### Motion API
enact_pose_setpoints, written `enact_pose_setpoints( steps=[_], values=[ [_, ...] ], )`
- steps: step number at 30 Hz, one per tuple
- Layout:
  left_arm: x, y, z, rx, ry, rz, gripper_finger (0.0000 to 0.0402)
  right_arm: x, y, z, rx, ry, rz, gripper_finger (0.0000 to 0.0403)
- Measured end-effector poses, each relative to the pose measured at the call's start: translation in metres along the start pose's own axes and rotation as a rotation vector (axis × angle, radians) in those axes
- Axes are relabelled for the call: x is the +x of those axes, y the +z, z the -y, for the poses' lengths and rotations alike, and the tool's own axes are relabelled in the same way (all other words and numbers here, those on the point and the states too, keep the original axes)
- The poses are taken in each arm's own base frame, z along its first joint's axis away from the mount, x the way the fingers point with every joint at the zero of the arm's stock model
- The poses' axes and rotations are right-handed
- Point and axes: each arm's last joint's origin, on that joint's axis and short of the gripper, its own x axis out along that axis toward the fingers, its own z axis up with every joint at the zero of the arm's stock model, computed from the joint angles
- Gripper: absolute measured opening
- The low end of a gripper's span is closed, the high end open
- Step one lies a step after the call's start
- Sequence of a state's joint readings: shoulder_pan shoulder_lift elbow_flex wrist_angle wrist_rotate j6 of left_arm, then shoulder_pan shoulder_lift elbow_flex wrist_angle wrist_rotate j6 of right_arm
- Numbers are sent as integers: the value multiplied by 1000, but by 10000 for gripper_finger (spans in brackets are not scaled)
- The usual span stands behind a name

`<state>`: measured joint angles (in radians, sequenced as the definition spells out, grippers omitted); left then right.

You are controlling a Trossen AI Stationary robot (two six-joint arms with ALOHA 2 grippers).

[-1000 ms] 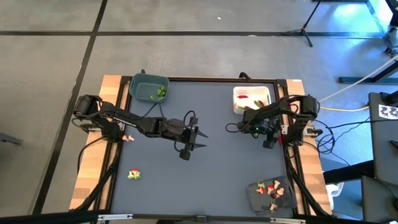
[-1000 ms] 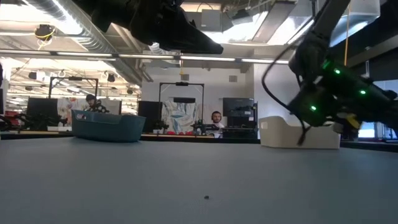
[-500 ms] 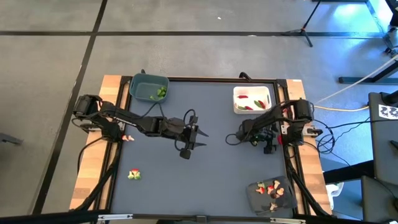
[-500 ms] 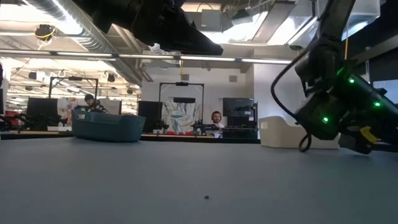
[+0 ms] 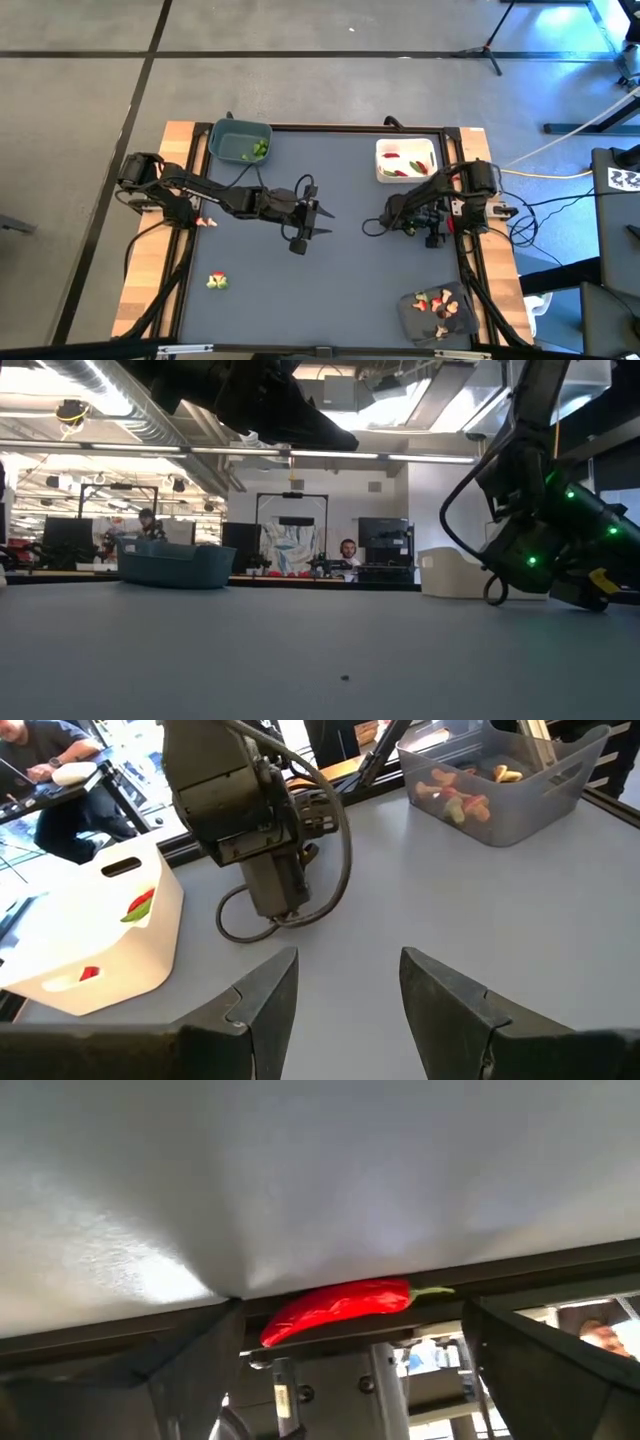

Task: Sort produce into baskets
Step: Put the red chili pepper into the white bin

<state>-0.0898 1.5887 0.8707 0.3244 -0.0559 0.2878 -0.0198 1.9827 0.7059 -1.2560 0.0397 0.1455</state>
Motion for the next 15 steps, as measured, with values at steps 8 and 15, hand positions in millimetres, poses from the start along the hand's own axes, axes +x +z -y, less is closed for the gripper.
enact_pose_setpoints(
  steps=[8,15],
  values=[
    [0,-1,1,-5,-7,-13,172,4,-2,6,37,113,-41,350],
    [0,-3,2,-23,-12,-30,172,6,-3,8,62,87,-62,274]
  ],
)
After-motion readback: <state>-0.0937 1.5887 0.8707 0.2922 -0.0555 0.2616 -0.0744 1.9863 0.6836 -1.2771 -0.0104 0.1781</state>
